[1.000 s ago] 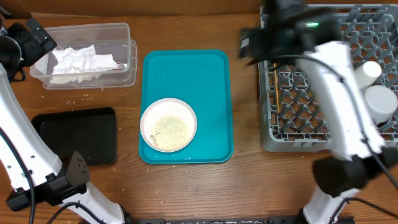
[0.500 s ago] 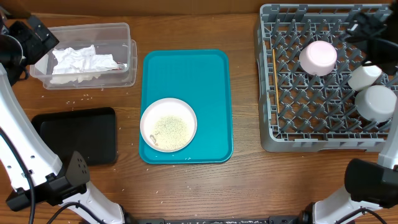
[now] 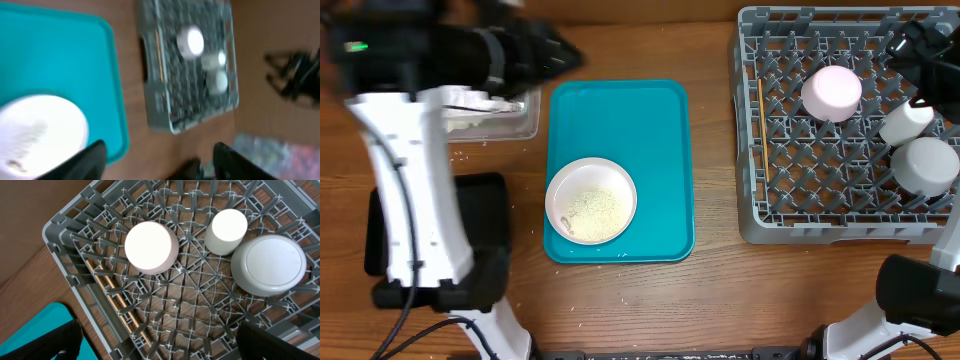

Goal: Sort waste into correct bins and load items into the dishwasher
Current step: 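Reach the left gripper to the white rice plate and grip its rim, then lift the plate and carry it left over the black tray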

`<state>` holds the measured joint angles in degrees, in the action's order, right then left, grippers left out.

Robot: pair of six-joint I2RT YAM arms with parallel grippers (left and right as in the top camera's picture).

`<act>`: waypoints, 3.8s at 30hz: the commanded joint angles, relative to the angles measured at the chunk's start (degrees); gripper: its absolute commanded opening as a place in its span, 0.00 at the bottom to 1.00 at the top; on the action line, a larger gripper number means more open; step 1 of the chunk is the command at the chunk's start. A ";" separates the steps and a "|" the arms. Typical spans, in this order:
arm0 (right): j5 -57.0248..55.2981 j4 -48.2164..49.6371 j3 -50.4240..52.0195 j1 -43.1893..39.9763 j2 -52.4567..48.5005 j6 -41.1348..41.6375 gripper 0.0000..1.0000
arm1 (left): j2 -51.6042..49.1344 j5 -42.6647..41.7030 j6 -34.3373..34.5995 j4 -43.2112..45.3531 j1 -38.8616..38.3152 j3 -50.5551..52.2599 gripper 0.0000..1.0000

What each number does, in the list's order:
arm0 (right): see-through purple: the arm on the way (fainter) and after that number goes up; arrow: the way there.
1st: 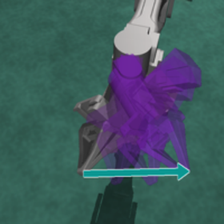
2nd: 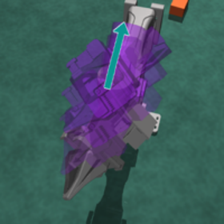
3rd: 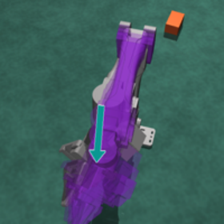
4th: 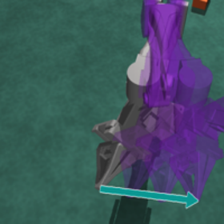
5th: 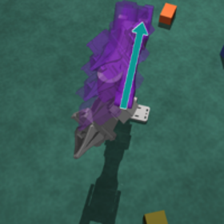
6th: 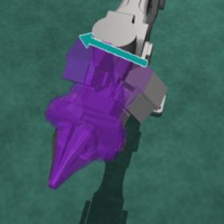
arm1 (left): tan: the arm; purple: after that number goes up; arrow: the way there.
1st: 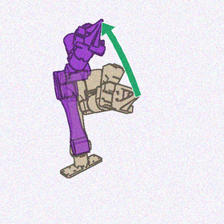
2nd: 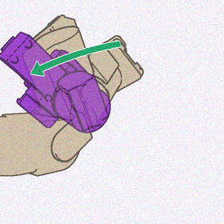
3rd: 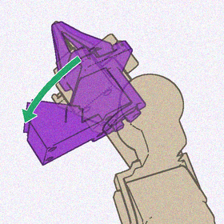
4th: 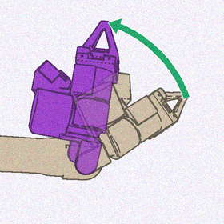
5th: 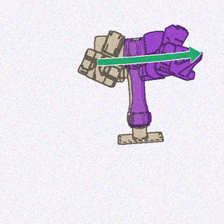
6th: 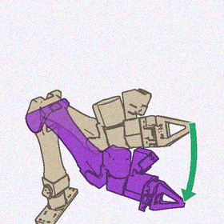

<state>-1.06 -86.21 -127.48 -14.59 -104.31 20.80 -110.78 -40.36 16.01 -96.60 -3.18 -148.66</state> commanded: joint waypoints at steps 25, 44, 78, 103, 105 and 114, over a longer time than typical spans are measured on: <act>-0.37 0.15 -0.83 -0.17 0.90 0.24 1.00 | -17.97 49.11 35.36 11.54 -35.45 35.04 0.56; -0.35 0.15 -0.83 -0.17 0.90 0.24 1.00 | -23.78 47.54 29.40 18.60 -28.87 38.71 0.56; -0.35 0.13 -0.83 -0.17 0.90 0.24 1.00 | -23.78 49.66 29.97 7.17 -29.55 32.83 0.04; -0.35 0.13 -0.83 -0.17 0.90 0.24 1.00 | -9.20 53.11 31.08 -0.26 -10.08 26.77 0.04; -0.37 0.15 -0.83 -0.17 0.90 0.24 1.00 | -8.74 51.15 30.69 -0.26 -6.69 26.77 0.04; -0.35 0.13 -0.83 -0.17 0.90 0.24 1.00 | -8.83 42.71 30.08 0.00 7.45 27.10 0.04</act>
<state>-1.02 -86.19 -127.48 -14.59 -104.31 20.80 -120.66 6.68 47.18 -96.47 0.82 -120.97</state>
